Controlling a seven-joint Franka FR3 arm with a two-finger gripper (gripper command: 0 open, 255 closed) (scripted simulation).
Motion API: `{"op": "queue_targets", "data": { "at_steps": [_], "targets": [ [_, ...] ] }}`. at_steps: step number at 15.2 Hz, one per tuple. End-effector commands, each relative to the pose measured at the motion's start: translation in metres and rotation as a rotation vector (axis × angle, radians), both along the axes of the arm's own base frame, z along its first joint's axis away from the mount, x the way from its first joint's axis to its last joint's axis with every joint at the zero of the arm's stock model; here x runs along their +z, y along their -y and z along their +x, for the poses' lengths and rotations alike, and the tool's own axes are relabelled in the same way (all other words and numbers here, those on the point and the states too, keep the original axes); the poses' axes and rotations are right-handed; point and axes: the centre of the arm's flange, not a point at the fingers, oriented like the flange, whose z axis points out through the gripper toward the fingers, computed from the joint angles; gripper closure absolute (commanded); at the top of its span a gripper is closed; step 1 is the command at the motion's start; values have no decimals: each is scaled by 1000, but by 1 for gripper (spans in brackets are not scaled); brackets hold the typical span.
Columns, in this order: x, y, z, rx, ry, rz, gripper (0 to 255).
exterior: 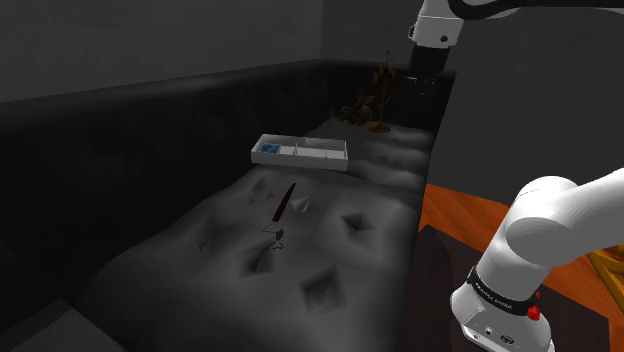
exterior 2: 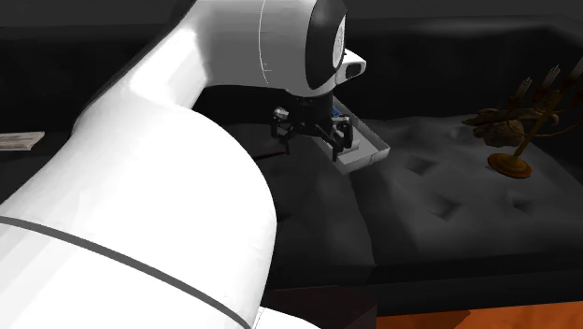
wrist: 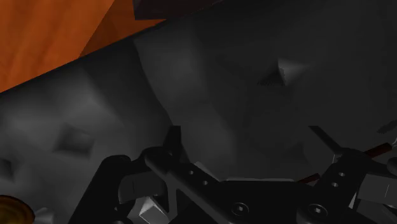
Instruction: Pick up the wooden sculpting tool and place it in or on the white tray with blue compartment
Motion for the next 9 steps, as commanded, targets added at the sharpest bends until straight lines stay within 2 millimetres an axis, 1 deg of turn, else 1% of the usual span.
{"op": "queue_targets", "data": {
  "at_steps": [1,5,9],
  "targets": [
    [0,0,0,0,0,0,0],
    [-33,-36,18,-124,-4,21,0],
    [-65,-69,41,-248,-8,42,0]
  ]
}}
